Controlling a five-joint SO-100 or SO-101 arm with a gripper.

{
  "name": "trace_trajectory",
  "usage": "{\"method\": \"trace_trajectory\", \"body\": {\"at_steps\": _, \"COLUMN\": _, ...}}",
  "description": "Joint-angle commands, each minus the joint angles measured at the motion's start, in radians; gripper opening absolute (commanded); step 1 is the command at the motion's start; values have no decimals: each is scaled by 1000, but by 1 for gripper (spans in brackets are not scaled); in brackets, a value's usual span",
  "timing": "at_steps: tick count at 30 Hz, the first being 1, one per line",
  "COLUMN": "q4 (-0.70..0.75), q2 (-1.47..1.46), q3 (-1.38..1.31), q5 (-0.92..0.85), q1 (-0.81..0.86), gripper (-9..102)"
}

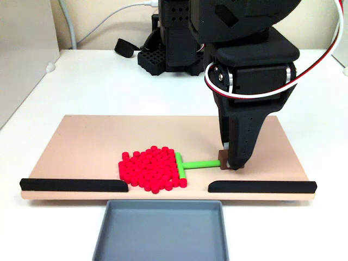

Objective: Gather the left side granules

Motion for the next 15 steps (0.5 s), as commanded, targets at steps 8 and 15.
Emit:
{"method": "trace_trajectory", "body": {"at_steps": 8, "q4": -5, "q2": 35, "q3": -23, "q5": -18, "q1": 9, "gripper": 0}}
{"method": "trace_trajectory", "body": {"at_steps": 15, "q4": 8, "q2": 86, "q3": -23, "q5": 11, "q1": -55, "gripper": 0}}
